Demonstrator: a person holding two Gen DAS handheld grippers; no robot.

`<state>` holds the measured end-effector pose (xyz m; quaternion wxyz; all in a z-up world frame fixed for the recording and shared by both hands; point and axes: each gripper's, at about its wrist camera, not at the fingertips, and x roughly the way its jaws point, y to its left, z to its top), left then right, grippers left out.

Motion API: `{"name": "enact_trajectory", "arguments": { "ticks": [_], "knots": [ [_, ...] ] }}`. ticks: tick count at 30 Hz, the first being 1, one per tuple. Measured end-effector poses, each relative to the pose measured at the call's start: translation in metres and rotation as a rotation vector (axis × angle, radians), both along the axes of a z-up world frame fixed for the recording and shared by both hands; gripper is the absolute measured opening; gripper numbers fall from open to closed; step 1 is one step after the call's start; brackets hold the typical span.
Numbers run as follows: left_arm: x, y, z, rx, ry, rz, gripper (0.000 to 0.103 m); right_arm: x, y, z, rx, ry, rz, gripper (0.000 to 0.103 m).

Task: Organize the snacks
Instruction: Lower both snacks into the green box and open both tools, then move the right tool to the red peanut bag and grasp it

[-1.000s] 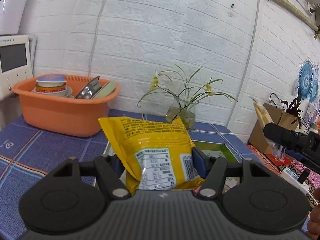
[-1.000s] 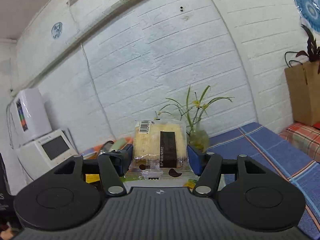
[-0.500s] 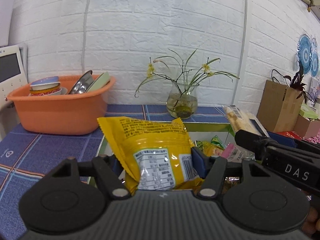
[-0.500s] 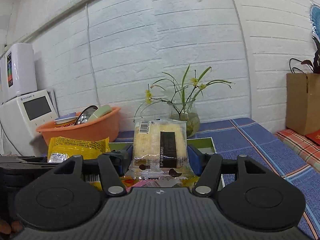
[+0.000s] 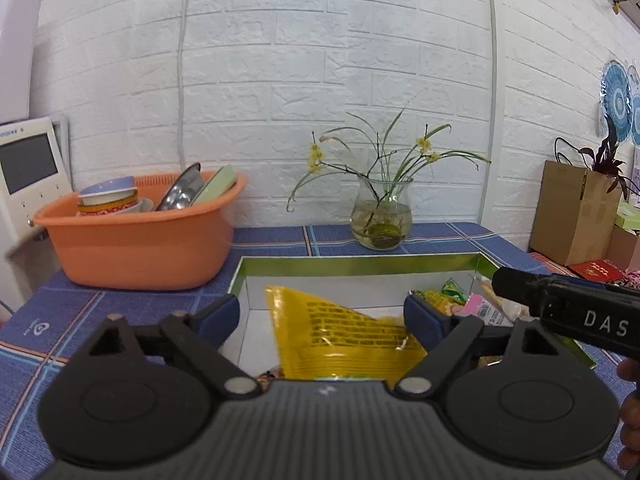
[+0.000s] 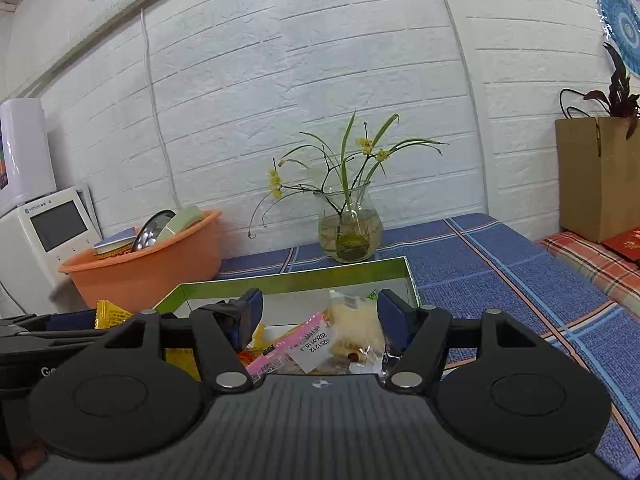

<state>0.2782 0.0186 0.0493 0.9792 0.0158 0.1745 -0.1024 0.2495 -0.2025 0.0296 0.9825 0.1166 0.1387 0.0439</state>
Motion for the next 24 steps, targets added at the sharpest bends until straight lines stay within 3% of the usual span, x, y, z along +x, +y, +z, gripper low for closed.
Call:
{"name": "enact_trajectory", "arguments": {
  "ticks": [8, 13, 17, 24],
  "knots": [
    [-0.029, 0.003, 0.013, 0.04, -0.029, 0.02, 0.091, -0.015, -0.015, 0.019, 0.119, 0.023, 0.05, 0.103],
    [-0.054, 0.004, 0.013, 0.091, -0.004, 0.022, 0.092, -0.034, -0.022, 0.027, 0.2, 0.122, 0.203, 0.103],
    [-0.077, 0.009, -0.001, 0.055, 0.034, -0.001, 0.093, -0.065, -0.024, 0.024, 0.135, 0.123, 0.259, 0.103],
    [-0.099, 0.004, -0.029, 0.032, 0.153, -0.071, 0.093, -0.089, -0.035, -0.004, 0.085, 0.174, 0.222, 0.103]
  ]
}}
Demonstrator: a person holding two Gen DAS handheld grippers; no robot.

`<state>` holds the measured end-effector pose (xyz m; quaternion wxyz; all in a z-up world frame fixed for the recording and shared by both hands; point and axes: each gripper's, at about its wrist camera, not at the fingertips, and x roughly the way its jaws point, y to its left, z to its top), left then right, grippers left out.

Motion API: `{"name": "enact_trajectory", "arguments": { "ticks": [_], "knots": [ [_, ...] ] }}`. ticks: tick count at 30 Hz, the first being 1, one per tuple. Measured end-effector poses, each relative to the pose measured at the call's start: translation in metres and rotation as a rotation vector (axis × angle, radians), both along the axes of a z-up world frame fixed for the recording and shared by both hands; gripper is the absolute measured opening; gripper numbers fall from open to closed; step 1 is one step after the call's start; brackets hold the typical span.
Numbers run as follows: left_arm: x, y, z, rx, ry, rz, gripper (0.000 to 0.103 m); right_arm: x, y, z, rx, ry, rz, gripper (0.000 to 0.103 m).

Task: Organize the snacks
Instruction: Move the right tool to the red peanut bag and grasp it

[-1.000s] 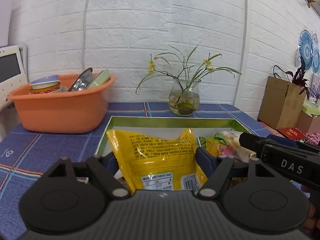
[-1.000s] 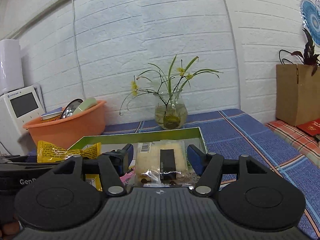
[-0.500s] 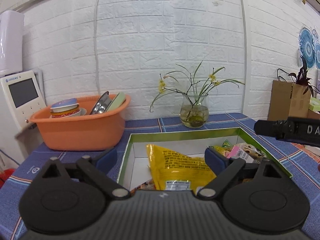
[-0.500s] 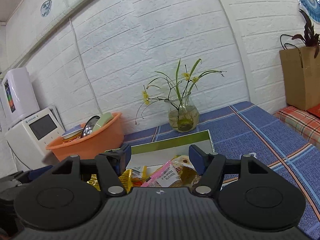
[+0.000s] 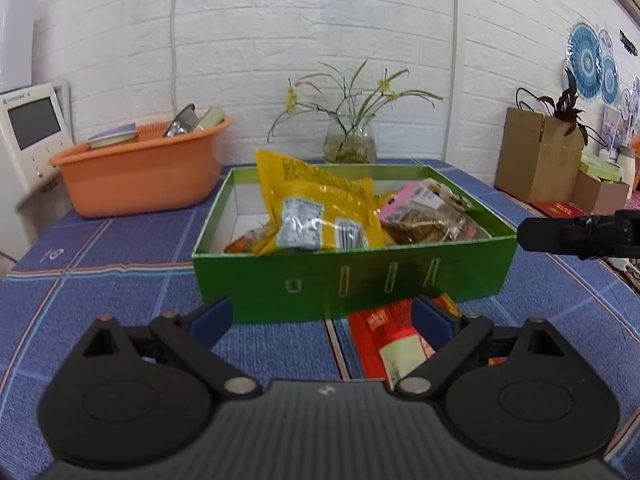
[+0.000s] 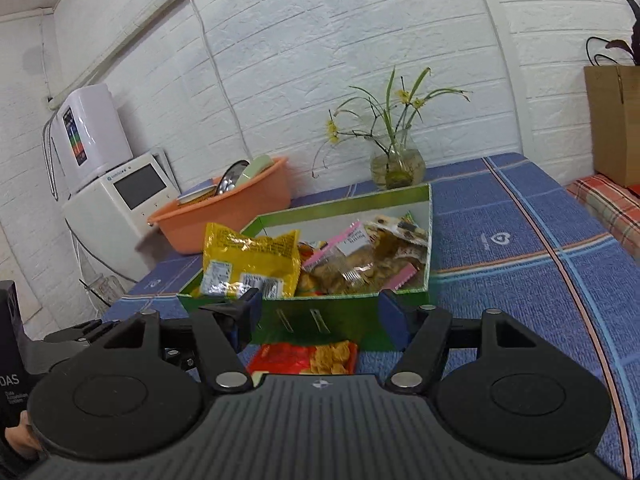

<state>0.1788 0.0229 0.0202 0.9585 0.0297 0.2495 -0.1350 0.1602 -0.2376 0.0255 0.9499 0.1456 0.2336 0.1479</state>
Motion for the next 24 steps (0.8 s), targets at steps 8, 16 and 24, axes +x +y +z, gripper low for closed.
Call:
{"name": "enact_trajectory", "arguments": {
  "ticks": [8, 16, 24],
  "knots": [
    [-0.028, -0.004, -0.014, 0.082, -0.04, 0.049, 0.093, -0.007, -0.011, -0.03, 0.071, 0.095, 0.02, 0.103],
    [-0.016, -0.035, -0.035, 0.136, 0.017, -0.056, 0.093, 0.03, -0.03, -0.041, 0.311, 0.257, -0.033, 0.103],
    [-0.005, -0.049, -0.035, 0.122, 0.025, -0.092, 0.093, 0.045, -0.01, -0.055, 0.271, 0.301, 0.043, 0.103]
  ]
}}
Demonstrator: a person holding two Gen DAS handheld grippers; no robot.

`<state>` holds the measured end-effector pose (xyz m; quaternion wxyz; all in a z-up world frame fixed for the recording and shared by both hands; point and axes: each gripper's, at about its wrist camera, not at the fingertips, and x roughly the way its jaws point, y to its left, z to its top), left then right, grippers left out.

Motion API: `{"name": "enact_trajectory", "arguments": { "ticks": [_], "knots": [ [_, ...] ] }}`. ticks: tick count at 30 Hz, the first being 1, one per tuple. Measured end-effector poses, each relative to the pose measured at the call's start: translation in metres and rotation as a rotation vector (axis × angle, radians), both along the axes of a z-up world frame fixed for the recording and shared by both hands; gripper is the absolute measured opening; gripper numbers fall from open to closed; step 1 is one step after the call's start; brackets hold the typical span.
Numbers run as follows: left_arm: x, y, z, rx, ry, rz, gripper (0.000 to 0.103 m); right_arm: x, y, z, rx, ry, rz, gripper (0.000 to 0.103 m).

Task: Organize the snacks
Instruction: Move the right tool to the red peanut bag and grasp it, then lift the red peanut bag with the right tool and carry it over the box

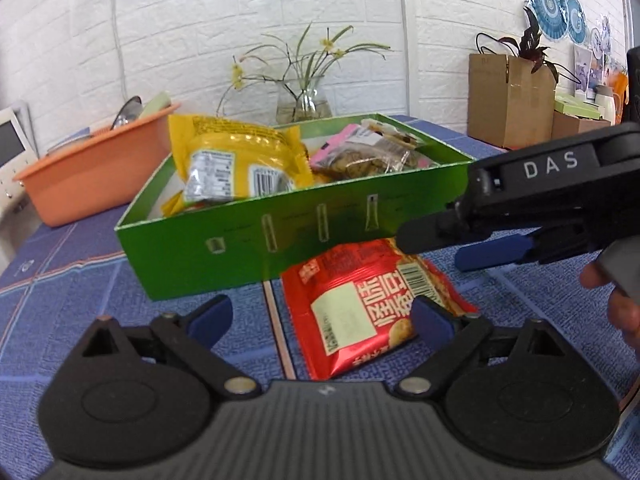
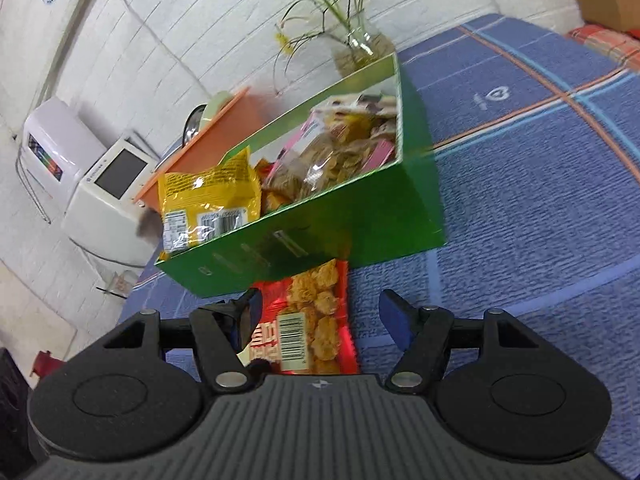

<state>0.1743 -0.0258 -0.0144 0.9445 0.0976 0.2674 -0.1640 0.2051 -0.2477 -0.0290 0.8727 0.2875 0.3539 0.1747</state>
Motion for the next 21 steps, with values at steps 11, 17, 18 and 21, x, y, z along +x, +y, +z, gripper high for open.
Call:
{"name": "enact_trajectory", "arguments": {
  "ticks": [11, 17, 18, 21],
  "knots": [
    [0.01, 0.002, -0.006, -0.098, 0.09, -0.073, 0.093, 0.006, 0.01, -0.003, -0.037, -0.048, 0.057, 0.103],
    [0.015, 0.0, -0.014, -0.106, 0.134, -0.118, 0.093, 0.005, 0.048, 0.005, -0.313, -0.134, 0.195, 0.103],
    [0.014, -0.001, -0.015, -0.108, 0.128, -0.122, 0.093, 0.005, 0.052, 0.005, -0.34, -0.144, 0.202, 0.103],
    [0.013, 0.003, -0.015, -0.123, 0.129, -0.13, 0.092, 0.009, 0.051, 0.003, -0.332, -0.147, 0.206, 0.103]
  ]
}}
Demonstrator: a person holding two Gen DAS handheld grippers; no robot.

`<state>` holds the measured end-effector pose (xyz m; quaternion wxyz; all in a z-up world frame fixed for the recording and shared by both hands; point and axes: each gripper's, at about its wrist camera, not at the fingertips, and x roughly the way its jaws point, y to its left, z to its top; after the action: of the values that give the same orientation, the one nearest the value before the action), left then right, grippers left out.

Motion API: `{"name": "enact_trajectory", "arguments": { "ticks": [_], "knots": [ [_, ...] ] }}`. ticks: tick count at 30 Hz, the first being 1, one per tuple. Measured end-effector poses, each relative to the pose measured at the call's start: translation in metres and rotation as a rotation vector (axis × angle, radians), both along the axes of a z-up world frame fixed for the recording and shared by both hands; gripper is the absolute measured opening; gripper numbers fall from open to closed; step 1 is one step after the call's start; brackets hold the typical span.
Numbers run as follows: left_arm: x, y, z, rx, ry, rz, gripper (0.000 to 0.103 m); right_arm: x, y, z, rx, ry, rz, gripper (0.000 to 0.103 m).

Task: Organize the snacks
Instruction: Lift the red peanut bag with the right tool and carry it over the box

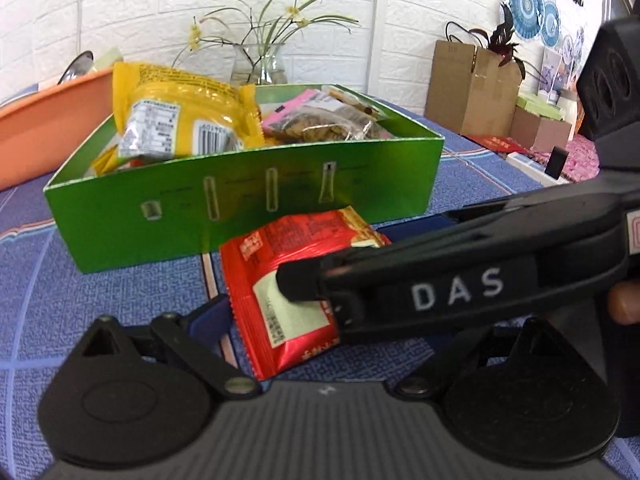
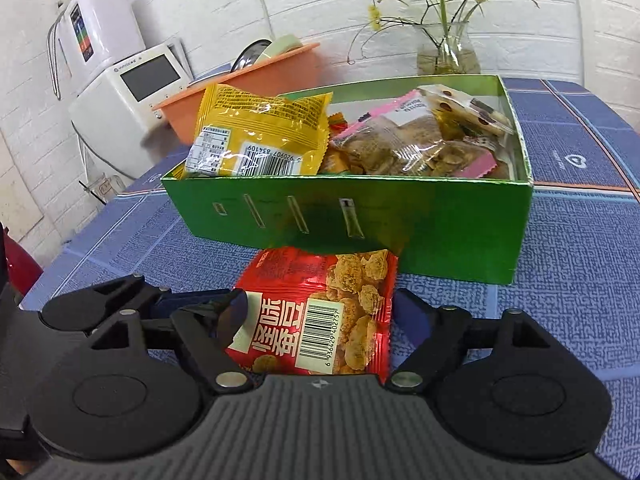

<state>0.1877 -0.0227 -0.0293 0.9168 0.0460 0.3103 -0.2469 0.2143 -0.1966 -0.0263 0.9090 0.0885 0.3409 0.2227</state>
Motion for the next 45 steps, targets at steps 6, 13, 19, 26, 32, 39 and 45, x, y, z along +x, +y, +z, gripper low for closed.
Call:
{"name": "enact_trajectory", "arguments": {
  "ticks": [6, 13, 19, 26, 32, 39, 45],
  "knots": [
    [-0.001, 0.0, 0.001, 0.006, -0.002, -0.004, 0.091, 0.011, -0.021, 0.0, 0.203, 0.12, -0.073, 0.103],
    [0.002, -0.004, 0.004, 0.017, 0.013, 0.01, 0.089, 0.003, -0.002, 0.004, 0.051, 0.066, -0.005, 0.103],
    [0.001, -0.002, 0.005, 0.013, 0.015, 0.027, 0.083, 0.002, -0.002, 0.003, 0.046, 0.051, -0.033, 0.101],
    [-0.001, 0.005, 0.008, -0.009, 0.034, 0.027, 0.079, -0.008, -0.006, -0.002, 0.124, 0.043, -0.078, 0.081],
    [-0.01, 0.012, 0.014, -0.029, 0.027, 0.019, 0.073, -0.025, 0.004, 0.008, 0.076, -0.038, -0.078, 0.072],
    [-0.016, 0.017, 0.015, -0.038, 0.028, 0.023, 0.07, -0.028, 0.007, 0.01, 0.085, -0.049, -0.064, 0.066],
    [-0.015, 0.019, 0.009, -0.021, 0.013, -0.012, 0.07, -0.02, -0.011, -0.001, 0.232, 0.061, -0.104, 0.064]
  ]
}}
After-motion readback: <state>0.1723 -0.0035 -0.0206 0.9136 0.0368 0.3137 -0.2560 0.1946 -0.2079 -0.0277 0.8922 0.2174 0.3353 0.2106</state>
